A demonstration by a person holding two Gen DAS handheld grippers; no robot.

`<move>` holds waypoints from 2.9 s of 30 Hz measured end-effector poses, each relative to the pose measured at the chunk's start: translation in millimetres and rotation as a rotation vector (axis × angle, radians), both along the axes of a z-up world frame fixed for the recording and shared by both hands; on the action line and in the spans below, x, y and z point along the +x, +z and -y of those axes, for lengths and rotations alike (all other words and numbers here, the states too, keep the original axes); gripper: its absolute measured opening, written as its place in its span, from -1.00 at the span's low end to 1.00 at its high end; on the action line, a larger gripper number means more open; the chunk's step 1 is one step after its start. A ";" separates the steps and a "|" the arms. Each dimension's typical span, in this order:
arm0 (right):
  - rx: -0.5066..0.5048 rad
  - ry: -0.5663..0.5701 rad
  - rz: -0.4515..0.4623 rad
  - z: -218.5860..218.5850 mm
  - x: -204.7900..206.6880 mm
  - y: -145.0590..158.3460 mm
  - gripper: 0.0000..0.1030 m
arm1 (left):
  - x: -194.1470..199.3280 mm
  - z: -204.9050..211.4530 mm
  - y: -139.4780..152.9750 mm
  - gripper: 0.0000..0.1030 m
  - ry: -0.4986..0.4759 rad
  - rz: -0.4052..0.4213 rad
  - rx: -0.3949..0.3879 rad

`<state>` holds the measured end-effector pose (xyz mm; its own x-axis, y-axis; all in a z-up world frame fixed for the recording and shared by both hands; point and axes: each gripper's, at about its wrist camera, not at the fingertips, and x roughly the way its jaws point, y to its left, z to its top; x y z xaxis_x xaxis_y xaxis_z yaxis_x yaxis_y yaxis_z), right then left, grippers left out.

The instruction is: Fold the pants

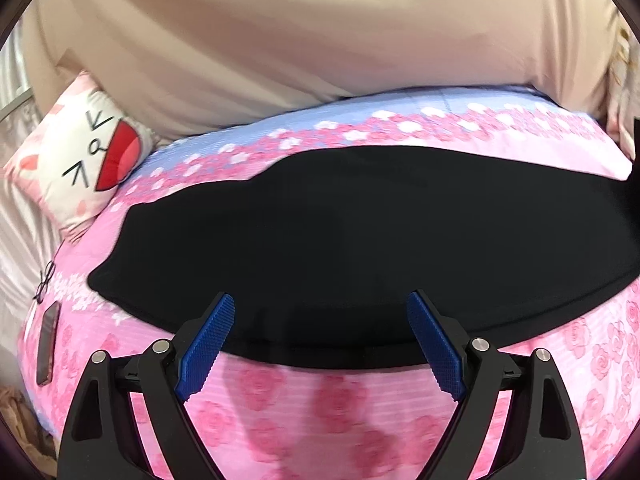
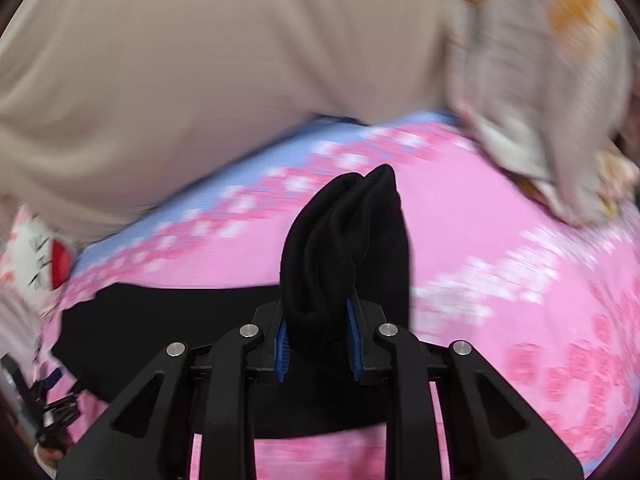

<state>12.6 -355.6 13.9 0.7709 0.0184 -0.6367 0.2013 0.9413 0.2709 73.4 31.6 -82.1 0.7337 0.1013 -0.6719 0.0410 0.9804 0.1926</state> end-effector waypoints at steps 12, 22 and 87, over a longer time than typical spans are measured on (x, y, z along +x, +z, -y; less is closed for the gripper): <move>-0.052 0.384 -0.040 -203.9 88.3 -9.0 -0.58 | -10.9 -102.6 8.9 0.67 0.172 0.034 -0.041; -0.174 0.537 -0.207 -315.5 118.2 -88.1 -0.55 | -17.5 -153.1 3.5 0.67 0.251 0.025 -0.059; -0.377 0.427 -0.074 -233.4 -22.1 -61.0 0.37 | -25.2 -103.3 5.9 0.67 0.146 -0.030 -0.147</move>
<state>-9.6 -122.2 -47.1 0.6977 0.0799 -0.7119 -0.2126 0.9721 -0.0993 48.2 134.9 -76.2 0.6978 0.1040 -0.7087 -0.0998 0.9939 0.0476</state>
